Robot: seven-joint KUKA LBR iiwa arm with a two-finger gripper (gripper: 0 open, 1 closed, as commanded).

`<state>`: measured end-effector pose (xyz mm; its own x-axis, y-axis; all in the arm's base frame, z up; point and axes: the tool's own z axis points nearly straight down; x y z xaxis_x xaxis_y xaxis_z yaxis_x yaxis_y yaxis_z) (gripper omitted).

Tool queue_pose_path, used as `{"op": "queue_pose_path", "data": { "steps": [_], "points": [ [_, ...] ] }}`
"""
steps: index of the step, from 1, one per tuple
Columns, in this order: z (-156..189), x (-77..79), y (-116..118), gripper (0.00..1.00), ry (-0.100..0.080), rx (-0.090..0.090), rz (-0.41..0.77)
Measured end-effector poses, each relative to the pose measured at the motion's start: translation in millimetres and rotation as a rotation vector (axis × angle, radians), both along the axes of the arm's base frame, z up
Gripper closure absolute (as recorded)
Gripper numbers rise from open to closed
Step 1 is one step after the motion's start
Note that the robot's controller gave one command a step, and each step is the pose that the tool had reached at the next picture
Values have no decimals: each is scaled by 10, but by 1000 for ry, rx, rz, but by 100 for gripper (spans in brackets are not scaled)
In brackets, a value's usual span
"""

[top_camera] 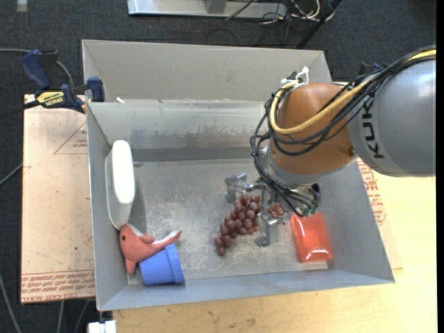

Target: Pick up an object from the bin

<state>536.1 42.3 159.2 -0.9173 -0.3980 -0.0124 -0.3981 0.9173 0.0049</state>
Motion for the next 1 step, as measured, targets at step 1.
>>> {"op": "queue_pose_path", "data": {
  "steps": [1],
  "points": [
    [-228, -179, -49, 0, 11, -2, -20]
  ]
}}
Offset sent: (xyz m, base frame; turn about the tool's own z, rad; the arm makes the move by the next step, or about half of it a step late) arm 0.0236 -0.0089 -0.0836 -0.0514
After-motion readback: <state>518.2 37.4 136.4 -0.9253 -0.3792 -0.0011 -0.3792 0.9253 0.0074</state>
